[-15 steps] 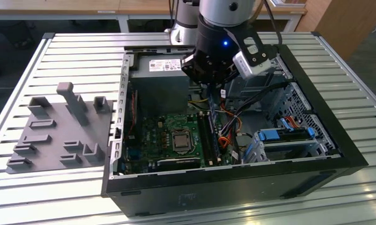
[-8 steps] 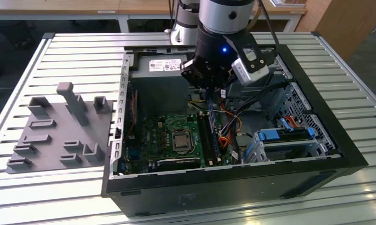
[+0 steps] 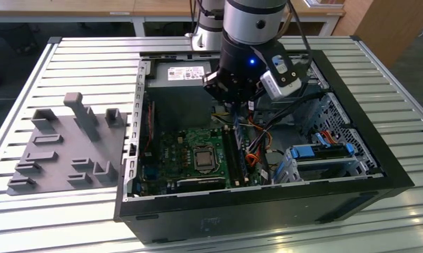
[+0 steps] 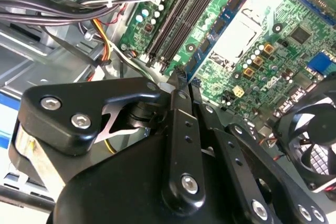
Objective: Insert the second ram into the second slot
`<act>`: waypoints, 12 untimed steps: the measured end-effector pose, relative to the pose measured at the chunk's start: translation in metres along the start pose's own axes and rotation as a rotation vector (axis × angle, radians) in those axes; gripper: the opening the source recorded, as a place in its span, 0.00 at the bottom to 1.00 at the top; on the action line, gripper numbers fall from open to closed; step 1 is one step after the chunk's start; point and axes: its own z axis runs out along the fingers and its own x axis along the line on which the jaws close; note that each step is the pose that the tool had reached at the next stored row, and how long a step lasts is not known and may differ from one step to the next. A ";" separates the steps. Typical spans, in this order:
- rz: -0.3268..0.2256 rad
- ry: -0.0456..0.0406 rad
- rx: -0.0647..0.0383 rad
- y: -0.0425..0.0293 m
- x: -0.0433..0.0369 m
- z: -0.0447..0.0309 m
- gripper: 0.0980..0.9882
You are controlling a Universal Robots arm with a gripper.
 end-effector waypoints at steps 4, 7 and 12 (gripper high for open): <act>0.000 0.0001 0.000 -0.0004 0.0000 0.0038 0.04; 0.000 0.0027 0.000 -0.0010 0.0001 0.0075 0.04; 0.000 0.0081 0.000 -0.0020 0.0002 0.0145 0.04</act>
